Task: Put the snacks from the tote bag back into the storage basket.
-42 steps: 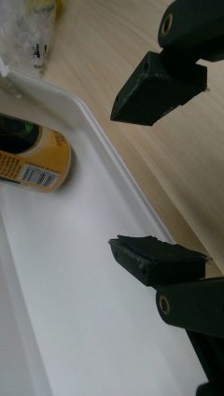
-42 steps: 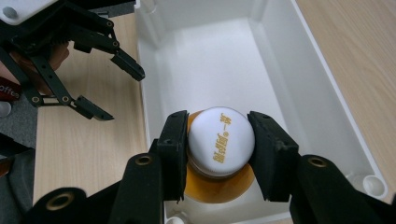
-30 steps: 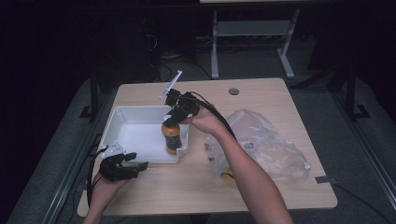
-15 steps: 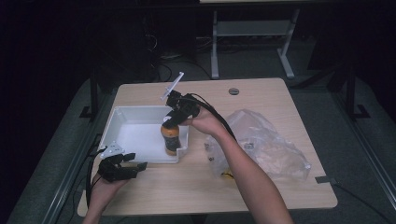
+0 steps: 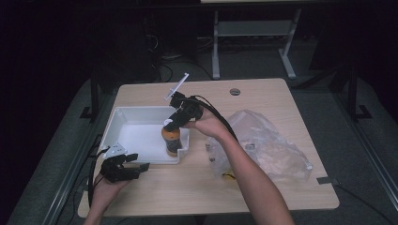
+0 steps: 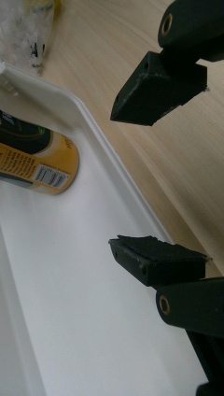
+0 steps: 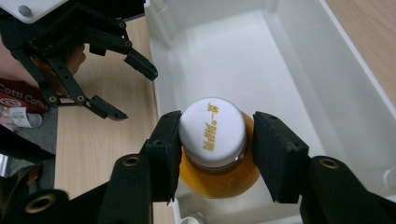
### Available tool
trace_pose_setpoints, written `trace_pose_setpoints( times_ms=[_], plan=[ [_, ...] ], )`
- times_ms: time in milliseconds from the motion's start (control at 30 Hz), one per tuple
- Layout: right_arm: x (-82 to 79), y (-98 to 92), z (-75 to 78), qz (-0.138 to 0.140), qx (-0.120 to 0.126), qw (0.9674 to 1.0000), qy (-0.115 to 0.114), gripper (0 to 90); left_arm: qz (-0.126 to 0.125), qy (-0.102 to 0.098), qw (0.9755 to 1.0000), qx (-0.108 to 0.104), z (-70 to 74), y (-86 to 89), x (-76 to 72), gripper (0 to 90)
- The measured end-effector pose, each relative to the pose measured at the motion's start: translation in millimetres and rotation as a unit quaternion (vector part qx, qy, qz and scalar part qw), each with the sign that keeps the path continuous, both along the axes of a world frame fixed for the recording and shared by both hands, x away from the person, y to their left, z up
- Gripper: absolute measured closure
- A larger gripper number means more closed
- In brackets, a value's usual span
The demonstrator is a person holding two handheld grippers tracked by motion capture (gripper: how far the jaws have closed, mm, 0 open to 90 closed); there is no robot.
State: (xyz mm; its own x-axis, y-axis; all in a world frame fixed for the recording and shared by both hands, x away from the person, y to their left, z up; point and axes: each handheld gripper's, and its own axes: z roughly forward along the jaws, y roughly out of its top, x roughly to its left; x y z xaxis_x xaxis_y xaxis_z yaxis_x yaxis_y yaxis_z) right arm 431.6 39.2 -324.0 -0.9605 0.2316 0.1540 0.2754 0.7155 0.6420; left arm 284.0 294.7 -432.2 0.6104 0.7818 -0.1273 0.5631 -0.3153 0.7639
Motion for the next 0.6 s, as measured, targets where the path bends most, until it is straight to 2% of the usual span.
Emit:
trace_pose_setpoints(
  times_ms=[233,600],
  plan=[
    [-0.5,-5.1,-0.7,-0.008,-0.001,0.9999,0.007,47.0,-0.001,0.0,1.0,-0.001,0.7,-0.4,0.3,32.3],
    [-0.8,-21.1,6.0,-0.023,0.009,0.9997,0.005,40.8,-0.004,-0.001,1.0,0.002,0.4,-1.1,0.9,32.2]
  ],
)
